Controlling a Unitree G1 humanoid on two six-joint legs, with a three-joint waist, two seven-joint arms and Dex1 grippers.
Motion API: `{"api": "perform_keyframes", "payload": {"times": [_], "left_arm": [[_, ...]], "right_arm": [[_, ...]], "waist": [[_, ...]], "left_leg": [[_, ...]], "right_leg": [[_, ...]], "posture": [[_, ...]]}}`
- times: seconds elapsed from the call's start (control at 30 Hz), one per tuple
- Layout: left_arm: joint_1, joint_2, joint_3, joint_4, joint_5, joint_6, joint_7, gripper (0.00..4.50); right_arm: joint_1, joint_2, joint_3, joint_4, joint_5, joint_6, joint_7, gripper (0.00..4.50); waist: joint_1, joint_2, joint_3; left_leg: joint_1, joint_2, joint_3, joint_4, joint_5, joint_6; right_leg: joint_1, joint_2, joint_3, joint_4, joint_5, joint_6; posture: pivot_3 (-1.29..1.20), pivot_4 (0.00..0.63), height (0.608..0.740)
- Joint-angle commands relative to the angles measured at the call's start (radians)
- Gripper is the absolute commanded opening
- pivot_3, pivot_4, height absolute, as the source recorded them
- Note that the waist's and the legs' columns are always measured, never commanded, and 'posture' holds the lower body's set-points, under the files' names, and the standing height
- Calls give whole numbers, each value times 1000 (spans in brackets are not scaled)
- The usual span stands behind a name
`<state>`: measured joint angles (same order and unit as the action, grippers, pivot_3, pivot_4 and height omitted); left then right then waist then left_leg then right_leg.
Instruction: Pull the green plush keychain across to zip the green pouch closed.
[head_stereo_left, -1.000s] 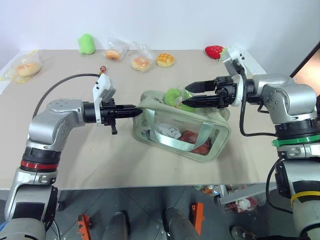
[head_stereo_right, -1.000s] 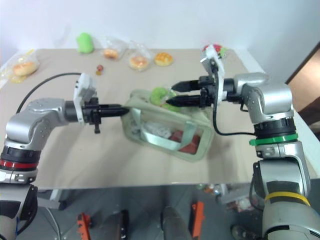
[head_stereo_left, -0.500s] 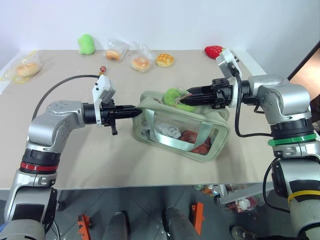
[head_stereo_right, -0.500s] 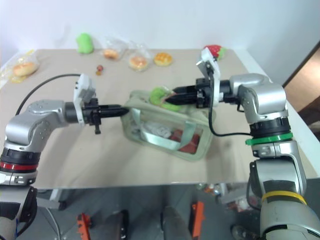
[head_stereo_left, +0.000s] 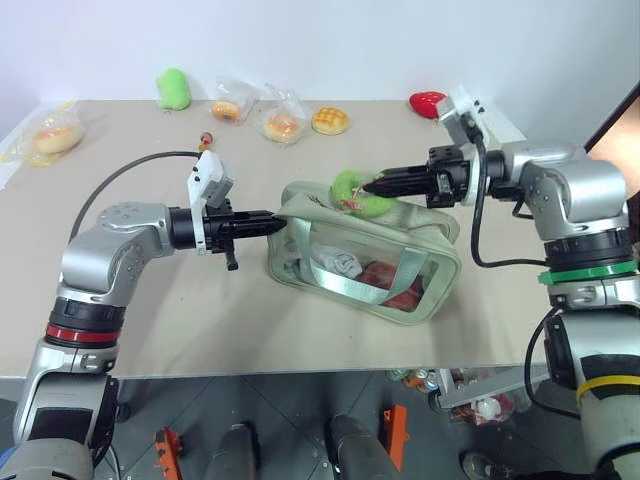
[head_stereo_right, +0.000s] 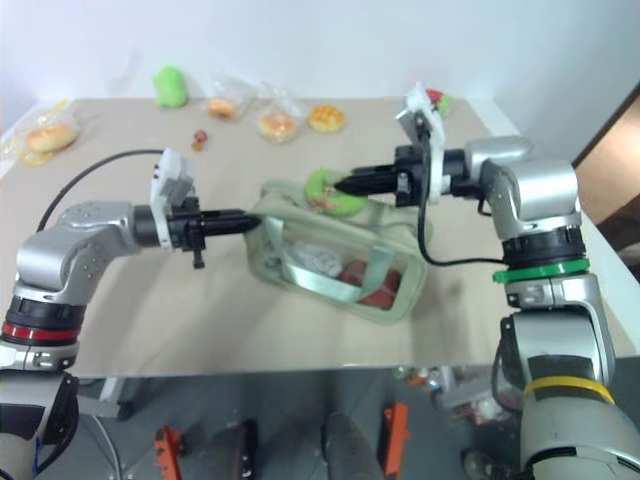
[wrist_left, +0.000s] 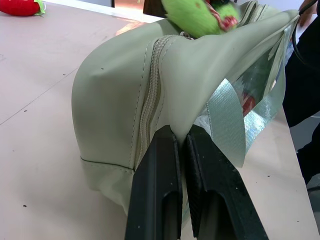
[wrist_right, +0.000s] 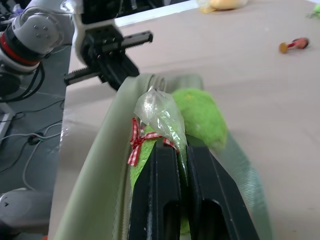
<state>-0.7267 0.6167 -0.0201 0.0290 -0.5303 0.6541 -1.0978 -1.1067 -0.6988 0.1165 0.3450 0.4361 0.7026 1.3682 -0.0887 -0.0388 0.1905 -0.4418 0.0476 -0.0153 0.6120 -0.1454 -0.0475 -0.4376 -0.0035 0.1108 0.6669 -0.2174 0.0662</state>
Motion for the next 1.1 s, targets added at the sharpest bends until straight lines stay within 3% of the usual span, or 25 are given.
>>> {"api": "perform_keyframes", "payload": {"times": [0.03,0.3,0.43,0.6,0.9,1.1], "left_arm": [[-5,-2,14,-2,-6,-15,-7,0],[-3,-8,13,-2,-4,-17,-5,0],[3,0,21,-10,-8,-12,-5,0],[16,8,29,-27,-14,-2,0,0],[39,24,49,-57,-32,21,17,0],[69,34,62,-101,-52,44,40,0]], "right_arm": [[-83,-42,-71,-33,25,11,4,47],[-80,-109,-70,-78,15,2,31,47],[-22,-248,-29,-126,-92,-168,118,47],[-17,-339,-6,-71,-193,-336,158,47],[-102,-383,-8,106,-321,-541,146,47],[-72,-483,55,218,-523,-822,97,47]], "waist": [[2,0,0],[7,0,0],[14,0,0],[12,0,0],[10,1,0],[11,1,0]], "left_leg": [[0,0,0,0,0,0],[0,0,0,0,0,0],[0,0,0,0,0,0],[0,0,2,0,0,0],[2,0,4,0,0,0],[2,0,5,-1,0,-1]], "right_leg": [[0,0,0,0,0,0],[0,0,0,0,0,0],[0,0,0,0,-1,0],[-1,-1,0,-1,-2,-1],[0,-2,2,-1,-3,-5],[-1,-3,2,-1,-4,-5]], "posture": [[0,150,740],[0,150,740],[0,150,740],[0,150,740],[0,150,740],[0,150,740]]}}
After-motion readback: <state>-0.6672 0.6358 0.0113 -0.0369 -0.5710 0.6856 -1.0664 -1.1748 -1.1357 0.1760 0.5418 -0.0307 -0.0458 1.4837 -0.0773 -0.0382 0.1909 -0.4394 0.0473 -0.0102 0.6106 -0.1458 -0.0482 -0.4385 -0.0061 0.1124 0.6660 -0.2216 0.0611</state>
